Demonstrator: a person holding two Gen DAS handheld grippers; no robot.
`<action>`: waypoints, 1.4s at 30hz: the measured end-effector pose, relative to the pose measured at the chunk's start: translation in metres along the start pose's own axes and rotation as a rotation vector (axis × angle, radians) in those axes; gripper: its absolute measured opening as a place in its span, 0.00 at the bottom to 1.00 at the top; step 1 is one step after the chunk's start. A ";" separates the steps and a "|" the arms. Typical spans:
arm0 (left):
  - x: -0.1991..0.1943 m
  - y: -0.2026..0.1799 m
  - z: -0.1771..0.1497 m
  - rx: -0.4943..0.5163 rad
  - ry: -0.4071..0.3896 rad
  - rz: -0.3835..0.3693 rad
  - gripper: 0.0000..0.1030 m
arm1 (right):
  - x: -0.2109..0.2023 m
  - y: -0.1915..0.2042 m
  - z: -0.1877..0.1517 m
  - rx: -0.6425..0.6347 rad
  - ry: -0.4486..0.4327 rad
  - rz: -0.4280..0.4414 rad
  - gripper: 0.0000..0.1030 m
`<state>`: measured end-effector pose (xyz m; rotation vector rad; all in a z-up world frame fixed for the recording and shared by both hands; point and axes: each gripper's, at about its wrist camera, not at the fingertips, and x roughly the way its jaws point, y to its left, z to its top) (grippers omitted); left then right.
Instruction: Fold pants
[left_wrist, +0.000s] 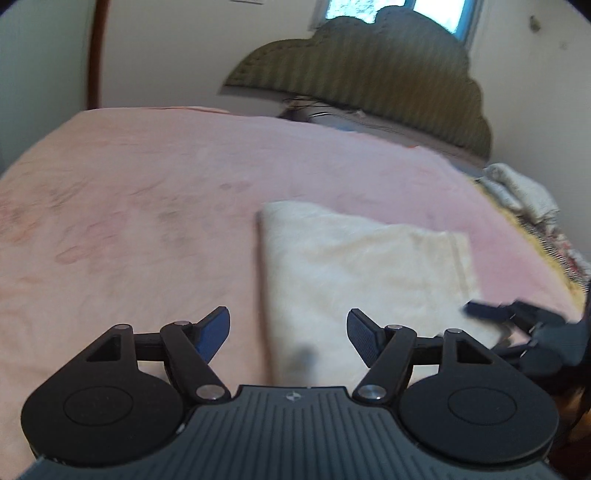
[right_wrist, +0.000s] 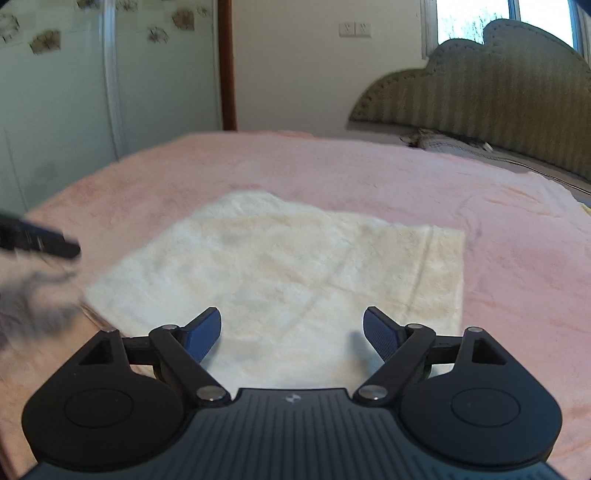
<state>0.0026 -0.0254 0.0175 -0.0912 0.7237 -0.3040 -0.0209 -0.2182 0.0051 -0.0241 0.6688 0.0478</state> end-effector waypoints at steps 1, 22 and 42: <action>0.010 -0.007 0.004 0.012 0.004 -0.003 0.71 | -0.001 -0.004 -0.002 0.020 -0.007 0.016 0.82; 0.071 -0.058 -0.010 0.180 0.086 -0.018 0.76 | 0.018 -0.032 0.037 -0.065 -0.021 -0.075 0.82; 0.062 -0.059 -0.003 0.168 0.073 0.107 0.80 | -0.013 -0.035 0.001 0.102 -0.005 -0.116 0.82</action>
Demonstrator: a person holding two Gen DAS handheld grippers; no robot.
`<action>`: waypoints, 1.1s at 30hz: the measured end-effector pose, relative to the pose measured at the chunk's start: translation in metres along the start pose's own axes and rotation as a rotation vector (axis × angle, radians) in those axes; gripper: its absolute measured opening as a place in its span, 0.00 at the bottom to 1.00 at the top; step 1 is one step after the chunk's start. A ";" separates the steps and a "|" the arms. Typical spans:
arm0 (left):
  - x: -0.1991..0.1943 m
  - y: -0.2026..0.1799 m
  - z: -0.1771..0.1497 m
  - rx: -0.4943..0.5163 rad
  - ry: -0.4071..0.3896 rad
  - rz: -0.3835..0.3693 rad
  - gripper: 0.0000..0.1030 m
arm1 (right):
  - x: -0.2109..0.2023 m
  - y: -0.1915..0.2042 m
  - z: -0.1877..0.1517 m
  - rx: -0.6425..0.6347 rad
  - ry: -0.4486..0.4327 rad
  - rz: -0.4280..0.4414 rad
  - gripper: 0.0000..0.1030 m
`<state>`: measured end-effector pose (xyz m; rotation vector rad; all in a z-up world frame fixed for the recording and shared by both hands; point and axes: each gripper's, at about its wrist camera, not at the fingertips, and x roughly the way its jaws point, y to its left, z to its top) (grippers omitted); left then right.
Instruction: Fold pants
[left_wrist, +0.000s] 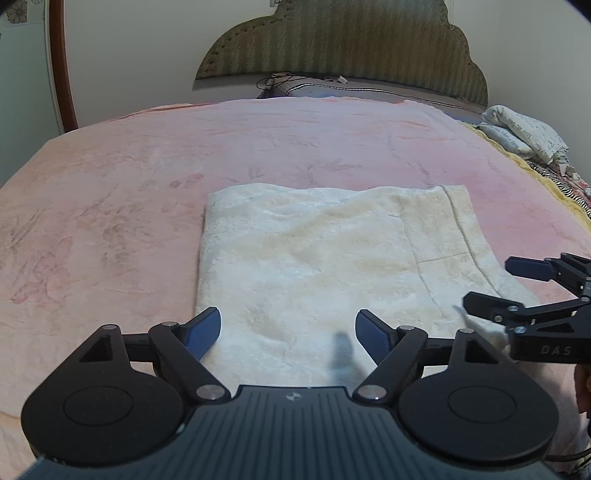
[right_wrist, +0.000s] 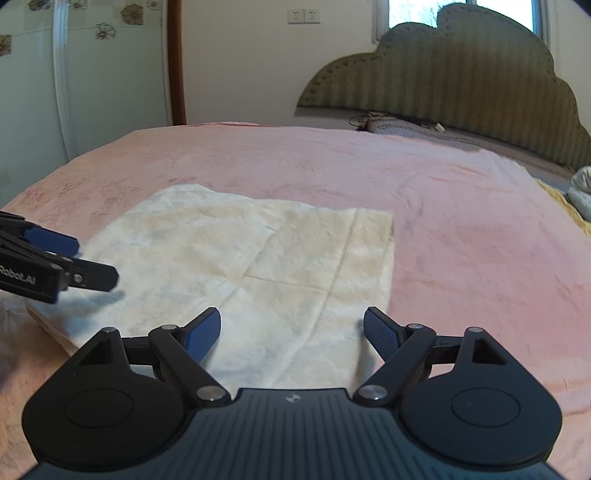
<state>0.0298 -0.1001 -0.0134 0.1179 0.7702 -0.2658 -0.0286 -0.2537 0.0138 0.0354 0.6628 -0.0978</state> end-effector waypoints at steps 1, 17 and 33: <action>0.001 0.003 0.001 0.000 -0.002 0.004 0.80 | -0.001 -0.004 -0.001 0.016 -0.002 0.006 0.82; 0.070 0.131 0.020 -0.459 0.183 -0.436 0.85 | 0.045 -0.113 -0.006 0.467 0.107 0.500 0.84; 0.093 0.091 0.037 -0.340 0.178 -0.501 0.66 | 0.109 -0.112 0.024 0.472 0.185 0.696 0.33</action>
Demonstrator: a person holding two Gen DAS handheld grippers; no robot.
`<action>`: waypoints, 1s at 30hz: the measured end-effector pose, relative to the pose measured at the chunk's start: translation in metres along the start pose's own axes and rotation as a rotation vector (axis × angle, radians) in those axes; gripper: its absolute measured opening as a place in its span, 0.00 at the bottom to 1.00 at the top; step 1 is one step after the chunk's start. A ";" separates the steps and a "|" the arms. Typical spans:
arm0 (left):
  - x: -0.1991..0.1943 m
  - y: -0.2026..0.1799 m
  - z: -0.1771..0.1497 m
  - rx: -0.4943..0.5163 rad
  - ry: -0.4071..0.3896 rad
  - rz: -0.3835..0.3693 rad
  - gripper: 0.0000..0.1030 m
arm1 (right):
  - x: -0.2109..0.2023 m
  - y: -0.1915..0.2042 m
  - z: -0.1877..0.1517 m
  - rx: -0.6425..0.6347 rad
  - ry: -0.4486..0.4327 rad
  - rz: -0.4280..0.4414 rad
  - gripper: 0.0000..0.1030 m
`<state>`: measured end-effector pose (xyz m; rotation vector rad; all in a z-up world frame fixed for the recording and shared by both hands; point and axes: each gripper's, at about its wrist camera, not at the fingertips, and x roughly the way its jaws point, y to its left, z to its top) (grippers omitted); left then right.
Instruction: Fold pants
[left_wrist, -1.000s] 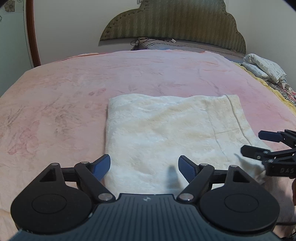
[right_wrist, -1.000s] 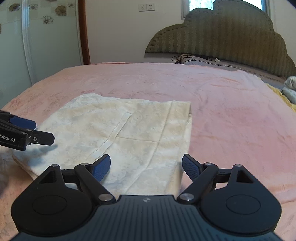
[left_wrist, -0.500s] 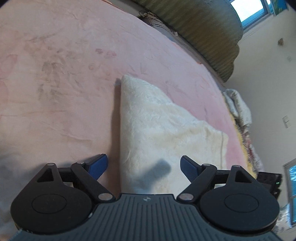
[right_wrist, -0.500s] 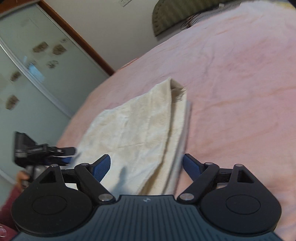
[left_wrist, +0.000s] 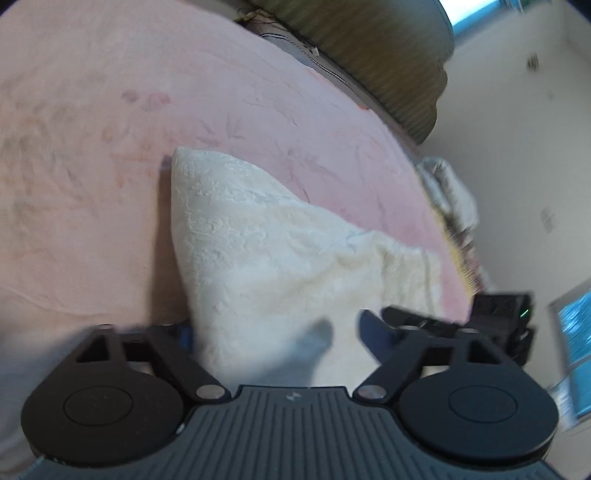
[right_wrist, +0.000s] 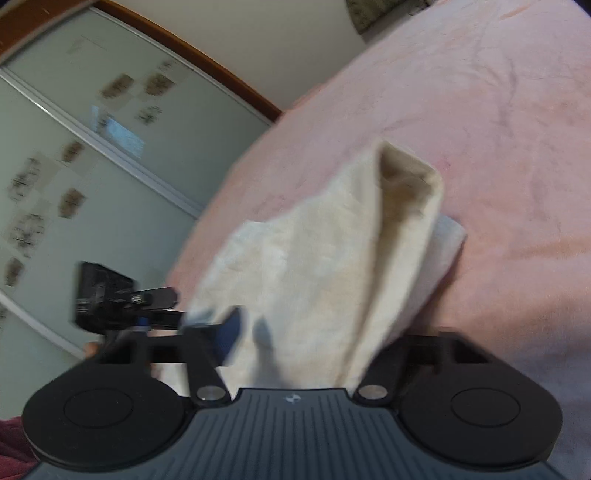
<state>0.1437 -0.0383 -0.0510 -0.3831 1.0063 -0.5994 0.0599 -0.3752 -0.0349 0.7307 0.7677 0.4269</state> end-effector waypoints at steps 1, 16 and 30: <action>-0.003 -0.003 -0.002 0.035 -0.001 0.044 0.44 | -0.001 0.003 -0.002 0.001 -0.014 -0.005 0.30; -0.080 -0.025 0.056 0.228 -0.269 0.270 0.20 | 0.023 0.096 0.073 -0.319 -0.056 0.050 0.23; -0.015 0.047 0.140 0.121 -0.197 0.513 0.43 | 0.153 0.044 0.154 -0.100 -0.027 -0.207 0.41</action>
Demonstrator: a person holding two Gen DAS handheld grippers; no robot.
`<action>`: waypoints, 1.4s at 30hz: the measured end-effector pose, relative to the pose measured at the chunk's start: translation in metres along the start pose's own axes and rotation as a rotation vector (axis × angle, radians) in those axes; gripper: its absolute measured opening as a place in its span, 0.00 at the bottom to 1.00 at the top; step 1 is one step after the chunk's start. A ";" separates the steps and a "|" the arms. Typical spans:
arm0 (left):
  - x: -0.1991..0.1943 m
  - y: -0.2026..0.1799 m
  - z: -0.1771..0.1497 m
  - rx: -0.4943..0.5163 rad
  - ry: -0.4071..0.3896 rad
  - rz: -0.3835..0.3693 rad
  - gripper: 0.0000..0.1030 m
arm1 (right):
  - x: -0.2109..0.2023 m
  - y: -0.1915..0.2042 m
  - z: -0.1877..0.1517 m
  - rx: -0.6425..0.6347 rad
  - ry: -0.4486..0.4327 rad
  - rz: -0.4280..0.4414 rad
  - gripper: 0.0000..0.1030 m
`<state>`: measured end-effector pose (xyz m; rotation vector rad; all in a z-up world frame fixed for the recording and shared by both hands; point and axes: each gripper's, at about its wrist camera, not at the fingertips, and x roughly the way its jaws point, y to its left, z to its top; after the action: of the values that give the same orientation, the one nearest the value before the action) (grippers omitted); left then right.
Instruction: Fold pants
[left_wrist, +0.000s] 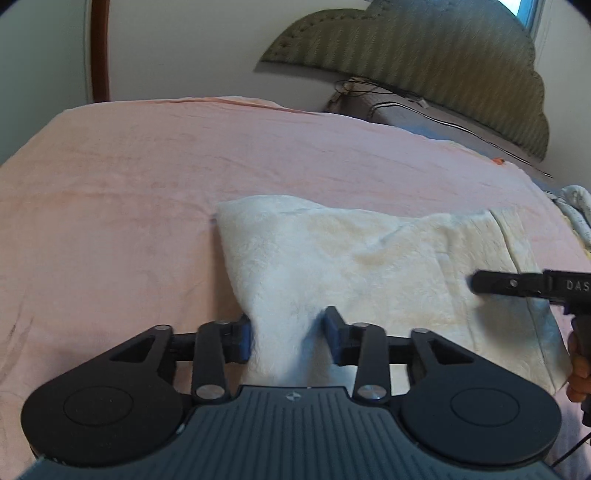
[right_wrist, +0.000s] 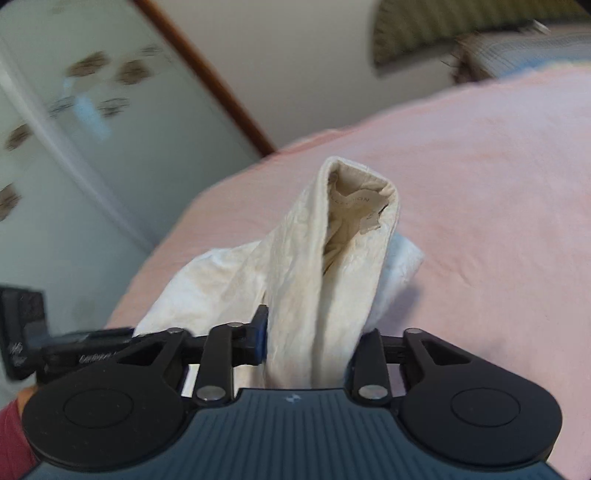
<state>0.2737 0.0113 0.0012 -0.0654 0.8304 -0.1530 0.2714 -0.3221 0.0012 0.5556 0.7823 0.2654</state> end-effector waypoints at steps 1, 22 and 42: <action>-0.007 0.003 -0.001 0.003 -0.017 0.009 0.46 | -0.003 -0.007 -0.004 0.022 -0.001 -0.017 0.43; -0.090 -0.043 -0.068 0.153 -0.124 0.121 0.70 | -0.121 0.047 -0.115 -0.172 -0.260 -0.131 0.54; -0.057 -0.098 -0.076 0.129 -0.062 -0.004 0.71 | -0.076 -0.036 -0.114 0.471 -0.258 0.213 0.45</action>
<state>0.1684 -0.0760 0.0032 0.0494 0.7568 -0.2068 0.1373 -0.3416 -0.0405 1.0987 0.5320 0.1991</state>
